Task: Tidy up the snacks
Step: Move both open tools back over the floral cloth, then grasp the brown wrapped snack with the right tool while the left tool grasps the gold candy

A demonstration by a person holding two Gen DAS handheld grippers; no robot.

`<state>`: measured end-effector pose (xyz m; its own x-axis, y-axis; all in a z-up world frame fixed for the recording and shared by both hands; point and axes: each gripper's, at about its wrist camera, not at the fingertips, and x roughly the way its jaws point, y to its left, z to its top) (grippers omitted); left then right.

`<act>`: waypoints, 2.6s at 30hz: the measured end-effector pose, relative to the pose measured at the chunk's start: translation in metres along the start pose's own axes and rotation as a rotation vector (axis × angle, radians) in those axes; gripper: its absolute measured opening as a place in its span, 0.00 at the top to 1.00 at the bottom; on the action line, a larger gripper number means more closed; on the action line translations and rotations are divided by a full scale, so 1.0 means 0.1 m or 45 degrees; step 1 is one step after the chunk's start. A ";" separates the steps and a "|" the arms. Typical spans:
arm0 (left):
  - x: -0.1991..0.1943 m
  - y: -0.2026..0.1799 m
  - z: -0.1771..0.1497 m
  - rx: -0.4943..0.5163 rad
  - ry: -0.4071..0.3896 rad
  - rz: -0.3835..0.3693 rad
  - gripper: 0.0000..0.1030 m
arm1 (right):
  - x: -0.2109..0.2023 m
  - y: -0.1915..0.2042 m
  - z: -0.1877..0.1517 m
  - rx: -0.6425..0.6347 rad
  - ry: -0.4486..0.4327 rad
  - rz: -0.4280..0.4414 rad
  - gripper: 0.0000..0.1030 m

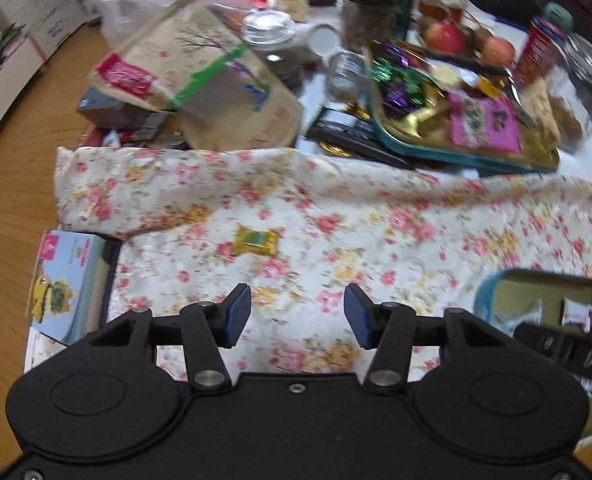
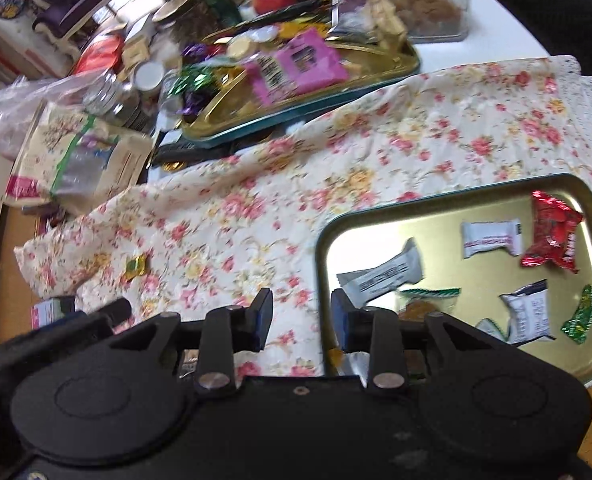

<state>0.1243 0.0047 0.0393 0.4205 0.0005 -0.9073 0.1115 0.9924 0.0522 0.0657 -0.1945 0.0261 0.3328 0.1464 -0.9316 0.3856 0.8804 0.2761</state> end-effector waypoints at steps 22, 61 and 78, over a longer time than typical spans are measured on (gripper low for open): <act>-0.02 0.93 0.07 -0.188 -0.022 0.045 0.43 | 1.01 1.35 -0.59 -0.336 0.301 0.062 0.66; 0.83 0.59 0.30 -0.167 0.124 -0.119 0.44 | 0.95 1.03 -0.55 -0.418 0.240 0.068 0.68; 1.38 0.47 0.38 -0.147 0.164 -0.074 0.44 | 0.82 0.89 -0.36 -0.427 0.231 0.149 0.68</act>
<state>0.2215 0.0470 -0.0678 0.2964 -0.0490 -0.9538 0.0253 0.9987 -0.0435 0.0967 -0.0883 -0.0341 0.1887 0.3052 -0.9334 0.0417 0.9471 0.3181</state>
